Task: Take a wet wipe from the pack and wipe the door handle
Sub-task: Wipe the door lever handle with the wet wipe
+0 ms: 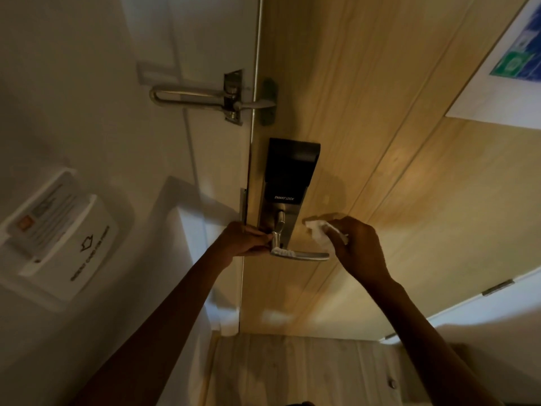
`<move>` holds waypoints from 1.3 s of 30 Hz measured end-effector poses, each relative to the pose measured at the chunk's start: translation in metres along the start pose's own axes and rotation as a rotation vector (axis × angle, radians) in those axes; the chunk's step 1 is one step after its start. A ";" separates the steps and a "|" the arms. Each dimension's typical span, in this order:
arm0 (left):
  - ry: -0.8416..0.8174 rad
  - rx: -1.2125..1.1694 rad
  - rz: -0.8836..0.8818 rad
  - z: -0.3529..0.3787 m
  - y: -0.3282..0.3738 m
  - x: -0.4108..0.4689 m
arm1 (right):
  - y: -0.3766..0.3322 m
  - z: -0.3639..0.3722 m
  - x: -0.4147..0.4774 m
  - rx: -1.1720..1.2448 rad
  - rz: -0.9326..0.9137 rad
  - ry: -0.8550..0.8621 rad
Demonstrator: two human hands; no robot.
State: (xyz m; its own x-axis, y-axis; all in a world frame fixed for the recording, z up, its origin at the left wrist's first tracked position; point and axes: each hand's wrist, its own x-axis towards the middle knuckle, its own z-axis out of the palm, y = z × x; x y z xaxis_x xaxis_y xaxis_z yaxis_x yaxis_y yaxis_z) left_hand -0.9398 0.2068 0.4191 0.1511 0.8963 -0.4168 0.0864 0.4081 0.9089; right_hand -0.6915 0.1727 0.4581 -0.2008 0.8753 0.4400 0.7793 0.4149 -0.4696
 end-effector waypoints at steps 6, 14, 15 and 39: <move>-0.090 -0.044 -0.035 -0.010 0.000 0.001 | -0.029 0.039 -0.003 0.036 0.097 -0.088; -0.157 -0.024 -0.047 -0.025 0.002 -0.003 | -0.052 0.075 -0.033 -0.016 0.028 -0.207; -0.147 -0.012 -0.045 -0.027 0.002 -0.003 | -0.055 0.075 -0.036 0.007 0.029 -0.189; -0.013 0.196 -0.080 -0.020 0.015 0.001 | -0.037 0.102 -0.033 -0.559 -0.106 -0.209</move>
State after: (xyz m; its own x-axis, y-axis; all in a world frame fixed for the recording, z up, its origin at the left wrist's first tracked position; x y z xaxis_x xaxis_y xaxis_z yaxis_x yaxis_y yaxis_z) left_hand -0.9582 0.2173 0.4330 0.1482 0.8597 -0.4888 0.2884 0.4353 0.8529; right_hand -0.7746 0.1542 0.3828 -0.3626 0.8901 0.2760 0.9311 0.3586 0.0669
